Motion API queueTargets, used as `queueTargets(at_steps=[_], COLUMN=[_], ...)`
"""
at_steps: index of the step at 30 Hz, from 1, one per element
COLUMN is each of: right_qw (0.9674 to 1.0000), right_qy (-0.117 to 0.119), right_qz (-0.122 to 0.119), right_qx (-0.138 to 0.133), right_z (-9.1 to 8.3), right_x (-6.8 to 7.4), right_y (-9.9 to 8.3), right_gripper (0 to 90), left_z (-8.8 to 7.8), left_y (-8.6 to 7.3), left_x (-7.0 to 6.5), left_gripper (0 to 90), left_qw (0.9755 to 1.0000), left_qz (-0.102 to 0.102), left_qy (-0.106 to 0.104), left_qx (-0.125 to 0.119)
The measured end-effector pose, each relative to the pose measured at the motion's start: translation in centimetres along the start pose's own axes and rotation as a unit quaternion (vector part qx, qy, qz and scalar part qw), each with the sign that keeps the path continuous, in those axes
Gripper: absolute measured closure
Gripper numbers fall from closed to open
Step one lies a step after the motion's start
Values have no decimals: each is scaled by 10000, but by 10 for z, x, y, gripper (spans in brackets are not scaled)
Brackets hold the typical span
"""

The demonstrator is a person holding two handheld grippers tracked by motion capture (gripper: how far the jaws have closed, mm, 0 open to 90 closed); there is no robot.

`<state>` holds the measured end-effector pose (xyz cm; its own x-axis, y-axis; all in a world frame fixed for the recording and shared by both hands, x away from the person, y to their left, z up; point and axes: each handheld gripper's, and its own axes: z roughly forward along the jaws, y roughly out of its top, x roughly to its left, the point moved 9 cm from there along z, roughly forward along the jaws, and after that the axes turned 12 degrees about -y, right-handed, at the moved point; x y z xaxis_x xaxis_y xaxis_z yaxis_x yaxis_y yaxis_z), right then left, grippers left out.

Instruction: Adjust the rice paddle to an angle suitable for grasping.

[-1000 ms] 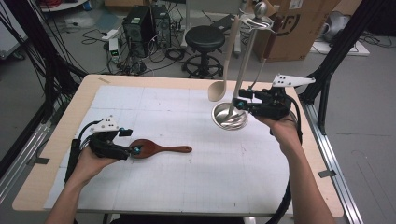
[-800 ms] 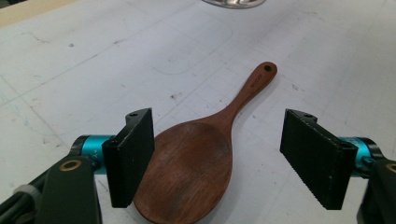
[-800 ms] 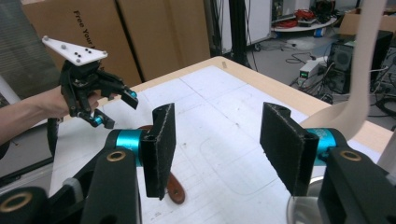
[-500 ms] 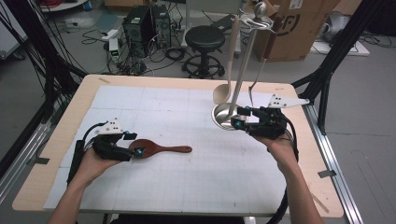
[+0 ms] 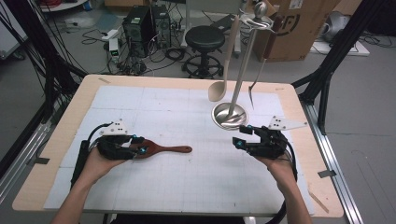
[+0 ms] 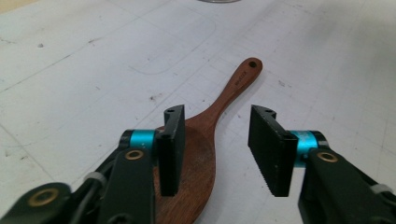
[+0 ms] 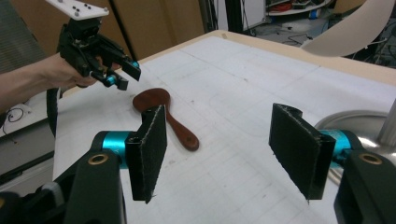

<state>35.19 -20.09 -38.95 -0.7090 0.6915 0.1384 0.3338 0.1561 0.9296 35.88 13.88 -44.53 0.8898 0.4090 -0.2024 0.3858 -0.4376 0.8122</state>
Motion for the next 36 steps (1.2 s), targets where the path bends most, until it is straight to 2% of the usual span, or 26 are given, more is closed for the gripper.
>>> queueTargets(at_steps=[2,4,8,14,18,24,27,31,36], right_qw=[10000,10000,10000,9999,9997,9997,9998,9998,9998], right_qy=[-1,-16,-65,-130,-191,-206,-191,-188,-188], right_qz=[-23,-23,-37,73,126,82,56,29,38], right_qx=[17,-6,16,-55,-87,-45,-5,10,36], right_z=[-1,-3,-6,-12,-14,-13,-12,-11,-10], right_x=[2,3,3,-5,-9,-8,-8,-7,-6], right_y=[-5,-10,-20,-29,-31,-35,-37,-38,-40], right_gripper=[362,361,361,360,356,354,354,354,353], left_z=[4,8,18,34,45,60,62,63,64], left_y=[0,2,5,16,20,7,2,0,-3], left_x=[1,3,3,11,22,37,43,48,51], left_gripper=[674,720,837,887,896,896,897,896,897], left_qw=[9999,9998,9984,9977,9982,9967,9959,9962,9955], left_qz=[-48,-12,246,367,257,77,-35,-191,-226], left_qy=[-100,-105,-331,-193,-152,-156,-88,-85,-92], left_qx=[57,141,379,538,528,795,901,846,912])
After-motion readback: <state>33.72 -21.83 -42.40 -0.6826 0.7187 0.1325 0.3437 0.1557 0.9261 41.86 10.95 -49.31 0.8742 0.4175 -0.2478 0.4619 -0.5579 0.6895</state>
